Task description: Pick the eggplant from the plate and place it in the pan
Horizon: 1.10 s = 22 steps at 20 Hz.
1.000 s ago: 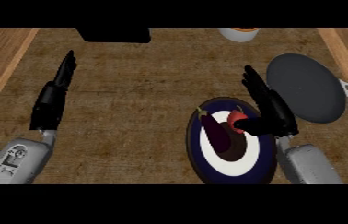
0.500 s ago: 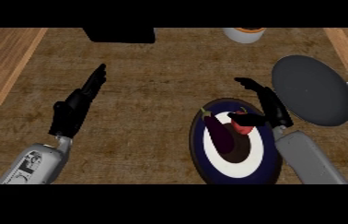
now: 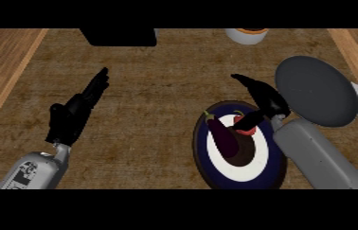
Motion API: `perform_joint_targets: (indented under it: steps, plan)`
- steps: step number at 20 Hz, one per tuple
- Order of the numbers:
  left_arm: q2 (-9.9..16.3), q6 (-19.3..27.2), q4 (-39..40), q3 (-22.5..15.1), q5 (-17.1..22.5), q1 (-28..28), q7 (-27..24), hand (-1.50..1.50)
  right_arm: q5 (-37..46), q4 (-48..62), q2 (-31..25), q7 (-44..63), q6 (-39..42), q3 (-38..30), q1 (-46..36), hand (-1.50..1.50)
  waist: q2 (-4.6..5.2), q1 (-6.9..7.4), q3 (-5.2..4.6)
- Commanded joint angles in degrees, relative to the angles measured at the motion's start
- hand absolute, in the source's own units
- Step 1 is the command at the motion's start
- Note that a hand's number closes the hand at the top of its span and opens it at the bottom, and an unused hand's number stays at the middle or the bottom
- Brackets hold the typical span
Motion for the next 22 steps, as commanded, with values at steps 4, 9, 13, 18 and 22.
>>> perform_joint_targets:
  steps: [4, 9, 13, 18, 22]
  plan:
    - [-0.39, -0.77, -0.06, -0.14, -0.52, 2.25, -1.07, 0.00, 1.67, -0.69, -0.41, 17.31, 21.30, 6.81, -9.68, -1.50, -0.11, -0.04, -0.08]
    - [0.70, -2.55, 0.22, 2.37, 0.95, 0.72, -0.35, 0.00, -1.79, 2.93, 7.32, 27.92, 34.29, 8.96, -14.69, -1.50, 0.07, 0.09, -0.02]
    - [0.27, -1.76, -4.00, 1.55, -0.45, 4.45, 0.83, 0.00, -6.22, 2.91, 12.24, 36.78, 41.21, 5.41, -17.07, -1.50, -0.13, -0.18, 0.06]
    - [-1.26, -2.10, -5.22, 2.19, -2.80, 5.17, 0.93, 0.00, -3.49, 2.75, 16.83, 42.59, 41.30, 4.50, -16.99, -1.50, -0.01, -0.59, 0.09]
    - [-2.48, -3.87, -0.94, 5.11, -1.66, -0.47, 2.70, 0.00, 2.08, 6.40, 15.22, 36.92, 39.42, 6.68, -15.11, -1.50, 0.19, -0.78, 0.10]
